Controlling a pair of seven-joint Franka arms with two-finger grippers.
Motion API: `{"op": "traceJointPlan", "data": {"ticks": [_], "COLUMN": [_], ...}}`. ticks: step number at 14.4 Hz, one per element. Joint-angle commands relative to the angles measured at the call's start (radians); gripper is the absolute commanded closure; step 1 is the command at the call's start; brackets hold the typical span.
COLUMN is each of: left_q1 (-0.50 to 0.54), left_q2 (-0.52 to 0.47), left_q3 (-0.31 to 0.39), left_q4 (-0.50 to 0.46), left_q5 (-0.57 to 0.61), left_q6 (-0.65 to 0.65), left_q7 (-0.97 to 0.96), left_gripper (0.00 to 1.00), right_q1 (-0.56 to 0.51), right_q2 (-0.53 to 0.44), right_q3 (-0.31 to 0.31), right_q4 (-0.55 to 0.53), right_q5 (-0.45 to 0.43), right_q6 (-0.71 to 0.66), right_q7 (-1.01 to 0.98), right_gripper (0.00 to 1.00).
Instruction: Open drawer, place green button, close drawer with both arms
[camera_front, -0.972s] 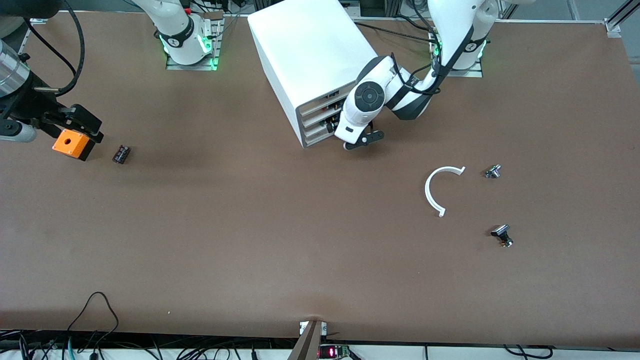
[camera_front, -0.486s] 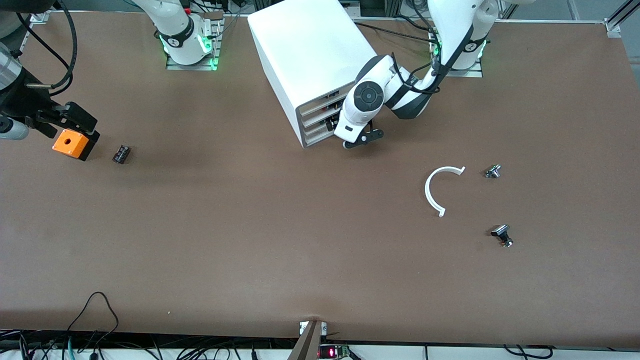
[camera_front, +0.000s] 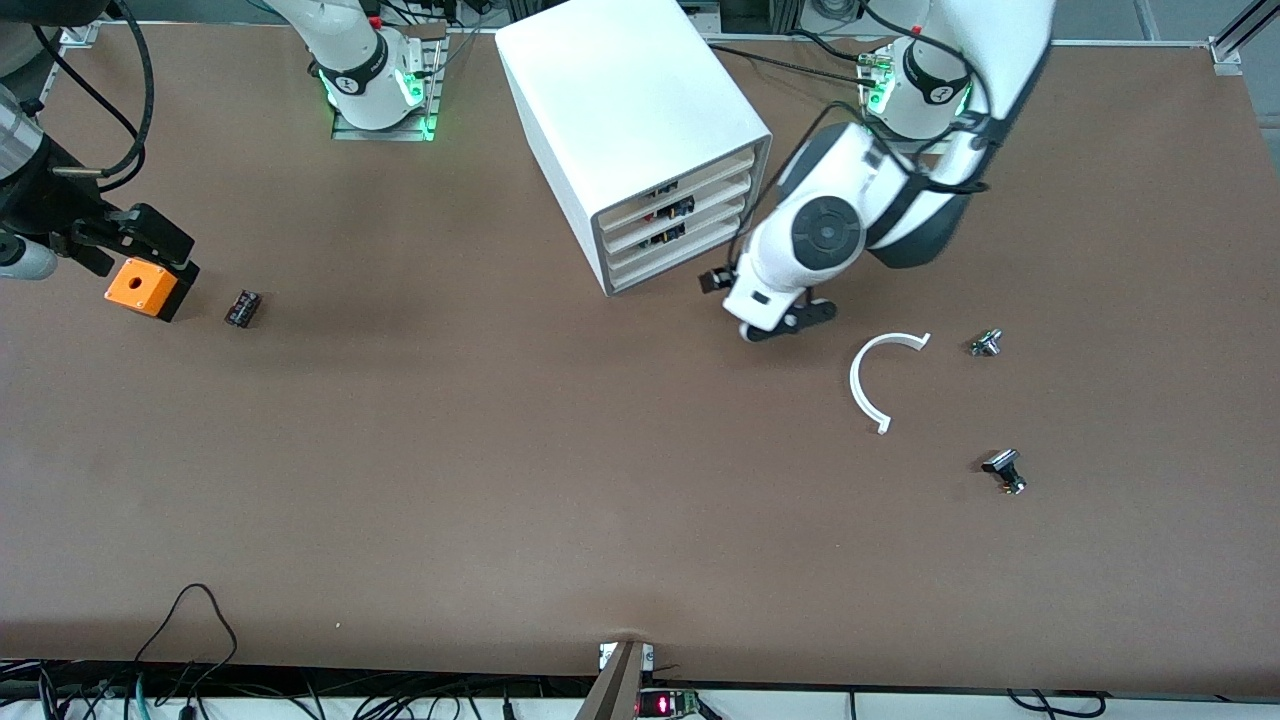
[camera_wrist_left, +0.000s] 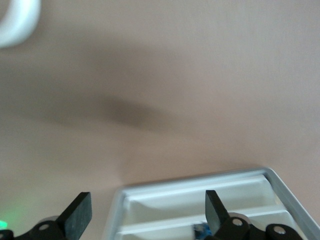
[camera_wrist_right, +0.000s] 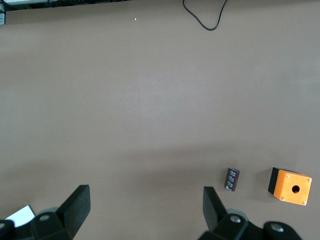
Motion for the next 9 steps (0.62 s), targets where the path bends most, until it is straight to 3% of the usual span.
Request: {"op": "traceJointPlan", "data": {"ticks": [1, 4, 9], "left_q1": [0.039, 0.116, 0.232], "left_q2": [0.004, -0.030, -0.168], "left_q3": [-0.010, -0.007, -0.007], "left_q4": [0.123, 0.217, 0.221], "left_q5": [0.109, 0.123, 0.171], "left_q6": [-0.115, -0.192, -0.223], "left_q7": [0.088, 0.246, 0.525], "left_gripper": [0.00, 0.00, 0.00], "right_q1": [-0.010, -0.010, -0.010], "right_q2": [0.015, 0.015, 0.015], "right_q3": [0.005, 0.007, 0.007], "right_q4": [0.034, 0.037, 0.037], "right_q5": [0.018, 0.018, 0.018], "right_q6": [-0.025, -0.025, -0.023], "right_q7": [-0.019, -0.019, -0.019], "right_gripper": [0.00, 0.00, 0.00]}}
